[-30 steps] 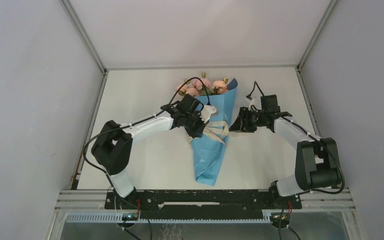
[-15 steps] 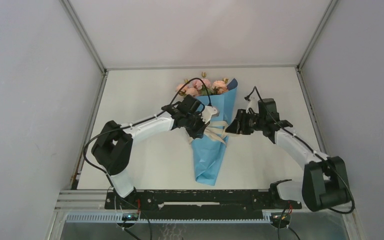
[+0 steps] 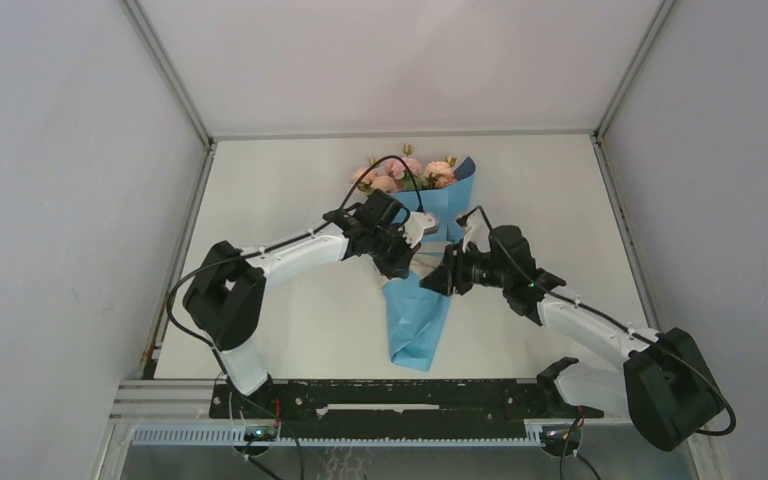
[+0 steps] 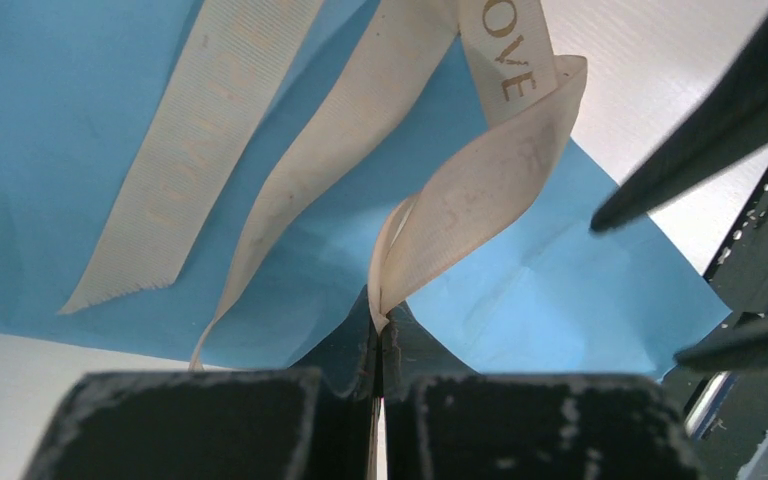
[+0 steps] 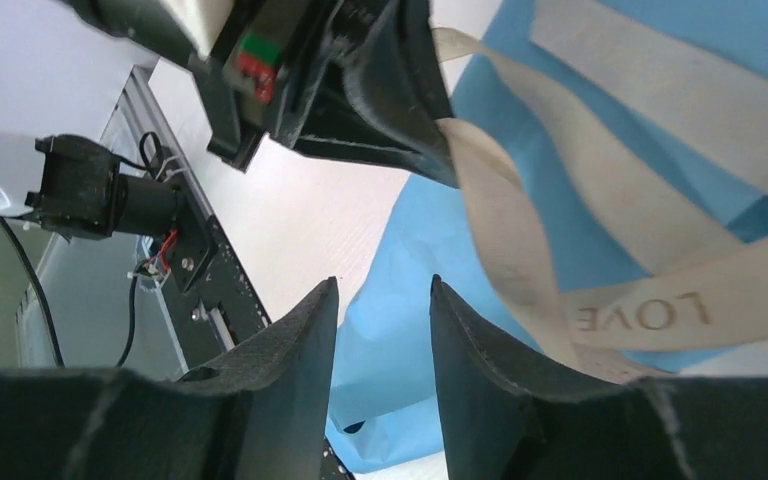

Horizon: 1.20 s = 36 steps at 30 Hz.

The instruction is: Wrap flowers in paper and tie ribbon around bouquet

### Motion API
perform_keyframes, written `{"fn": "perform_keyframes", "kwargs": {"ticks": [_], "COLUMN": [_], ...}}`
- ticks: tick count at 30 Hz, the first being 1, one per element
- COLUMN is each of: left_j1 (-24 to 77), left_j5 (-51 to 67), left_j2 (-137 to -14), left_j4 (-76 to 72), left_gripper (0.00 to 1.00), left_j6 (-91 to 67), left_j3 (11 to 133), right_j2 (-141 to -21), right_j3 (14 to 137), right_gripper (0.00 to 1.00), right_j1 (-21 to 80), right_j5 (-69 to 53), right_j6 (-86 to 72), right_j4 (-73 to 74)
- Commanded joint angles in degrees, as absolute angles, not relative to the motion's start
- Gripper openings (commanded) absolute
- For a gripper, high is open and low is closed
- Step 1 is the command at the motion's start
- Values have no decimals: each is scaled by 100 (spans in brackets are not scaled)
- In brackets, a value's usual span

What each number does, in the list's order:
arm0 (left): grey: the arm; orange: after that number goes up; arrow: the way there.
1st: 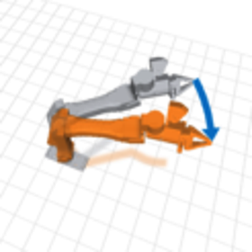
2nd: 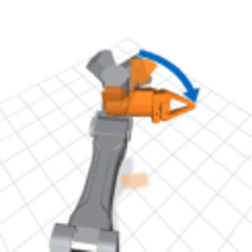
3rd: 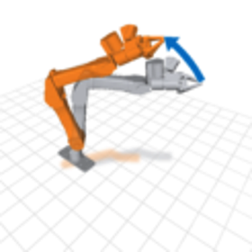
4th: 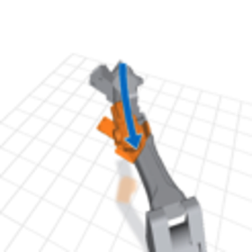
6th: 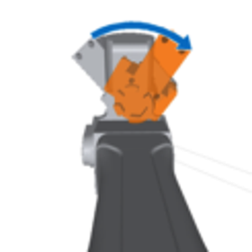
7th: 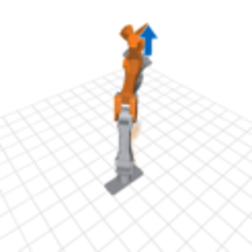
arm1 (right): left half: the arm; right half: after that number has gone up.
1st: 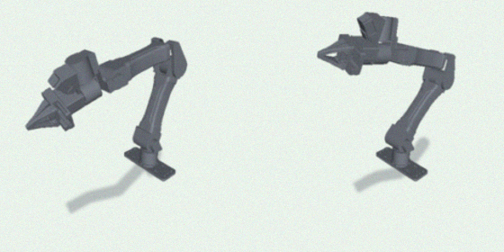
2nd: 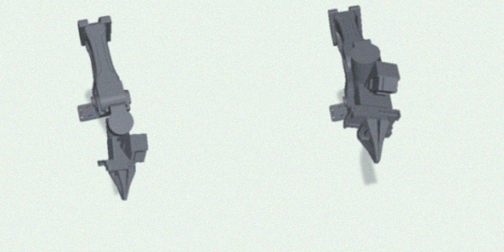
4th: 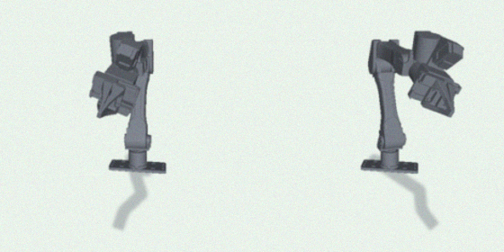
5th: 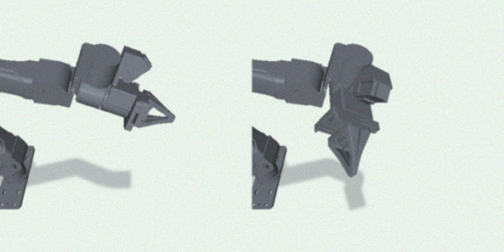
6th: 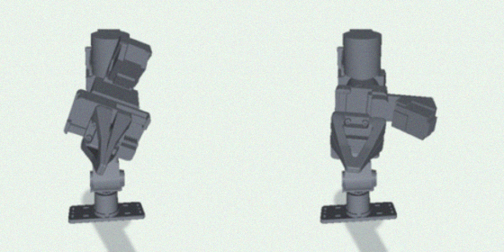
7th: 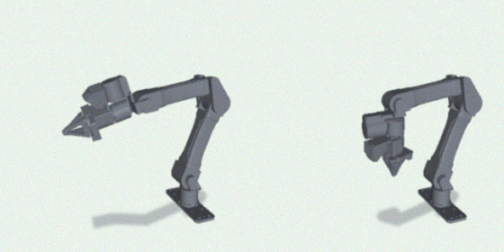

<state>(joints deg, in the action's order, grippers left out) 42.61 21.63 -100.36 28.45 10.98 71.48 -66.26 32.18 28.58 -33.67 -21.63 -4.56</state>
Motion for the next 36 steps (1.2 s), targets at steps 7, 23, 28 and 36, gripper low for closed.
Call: {"fn": "perform_keyframes", "kwargs": {"ticks": [7, 23, 28, 36], "left_j1": [4271, 4141, 4101, 4027], "left_j5": [2572, 2737, 2744, 2700], "left_j2": [-9955, -10315, -10409, -10491], "left_j4": [2869, 3029, 3025, 2998], "left_gripper": [0, 0, 0, 0], "left_j6": [842, 892, 890, 904], "left_j3": [7462, 7788, 7812, 7806], "right_j2": [-7085, -7707, -8052, -8394], "right_j3": [2769, 2926, 3096, 3120], "right_gripper": [47, 49, 51, 50], "right_j1": [3198, 2783, 2823, 3000], "right_j5": [-2563, -2344, -2399, -2327], "right_j6": [-2528, -1787, -1656, -1560], "right_j4": [-2451, -2400, -2292, -2286]}}
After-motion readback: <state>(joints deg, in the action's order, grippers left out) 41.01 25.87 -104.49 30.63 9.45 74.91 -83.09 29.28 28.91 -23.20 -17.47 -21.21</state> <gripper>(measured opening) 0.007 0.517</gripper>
